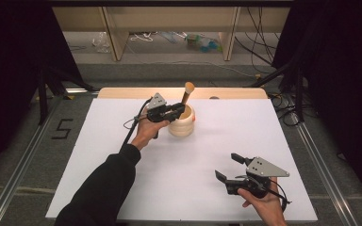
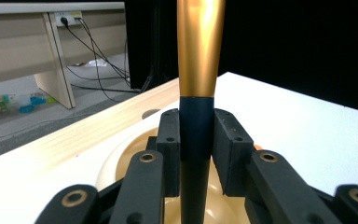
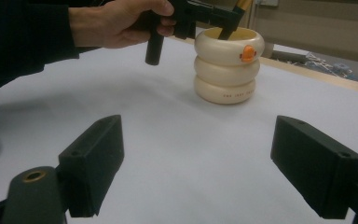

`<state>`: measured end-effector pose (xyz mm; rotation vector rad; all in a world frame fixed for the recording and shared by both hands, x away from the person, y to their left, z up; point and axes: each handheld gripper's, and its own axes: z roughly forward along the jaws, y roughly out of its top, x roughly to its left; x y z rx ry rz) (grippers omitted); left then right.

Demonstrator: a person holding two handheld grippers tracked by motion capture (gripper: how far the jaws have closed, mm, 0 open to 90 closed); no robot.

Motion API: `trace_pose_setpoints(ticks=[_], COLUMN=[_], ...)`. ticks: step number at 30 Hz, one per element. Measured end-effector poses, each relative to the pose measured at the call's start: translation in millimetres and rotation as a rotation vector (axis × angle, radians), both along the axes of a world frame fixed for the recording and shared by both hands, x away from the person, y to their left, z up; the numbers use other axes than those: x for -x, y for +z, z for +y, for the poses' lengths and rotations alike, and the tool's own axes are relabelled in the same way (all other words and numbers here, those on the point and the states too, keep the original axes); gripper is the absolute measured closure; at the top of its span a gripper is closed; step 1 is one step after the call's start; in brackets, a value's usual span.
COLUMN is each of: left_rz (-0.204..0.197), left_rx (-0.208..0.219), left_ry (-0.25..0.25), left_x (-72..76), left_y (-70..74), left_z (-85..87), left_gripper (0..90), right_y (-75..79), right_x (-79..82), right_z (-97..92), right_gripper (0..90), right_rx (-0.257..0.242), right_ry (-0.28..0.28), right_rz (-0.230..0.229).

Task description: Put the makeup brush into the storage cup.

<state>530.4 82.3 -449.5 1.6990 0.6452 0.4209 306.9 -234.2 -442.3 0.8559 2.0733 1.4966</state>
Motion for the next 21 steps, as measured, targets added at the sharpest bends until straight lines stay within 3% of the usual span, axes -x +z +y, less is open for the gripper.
trace_pose_setpoints(ticks=[1, 6, 7, 9, 11, 21], left_rz=[-0.006, -0.020, -0.021, -0.021, -0.022, 0.025], left_rx=[-0.001, 0.001, 0.005, 0.009, 0.004, -0.008], left_ry=[0.004, -0.004, -0.003, -0.001, -0.006, 0.005], left_x=[0.0, 1.1, 1.1, 1.4, 2.1, 4.9], left_y=[0.5, 4.1, 4.9, 6.2, 7.1, 11.3], left_z=[0.3, 0.6, 1.2, 2.2, 2.8, 4.6], left_gripper=[70.9, 64.1, 62.7, 60.2, 59.2, 40.5], right_y=[0.2, -0.6, -0.7, -0.3, -0.7, -0.6], right_x=[1.2, 0.9, -0.5, 1.0, -0.4, -0.4], right_z=[0.6, 1.4, 0.8, 1.1, 0.9, 1.0], right_gripper=[18.0, 17.9, 17.9, 18.0, 18.0, 17.9], right_rx=[-0.005, -0.002, 0.002, 0.000, 0.003, 0.003], right_ry=[0.003, 0.003, 0.002, 0.004, 0.003, 0.002], right_rz=[0.023, 0.028, 0.001, 0.026, 0.003, 0.003])
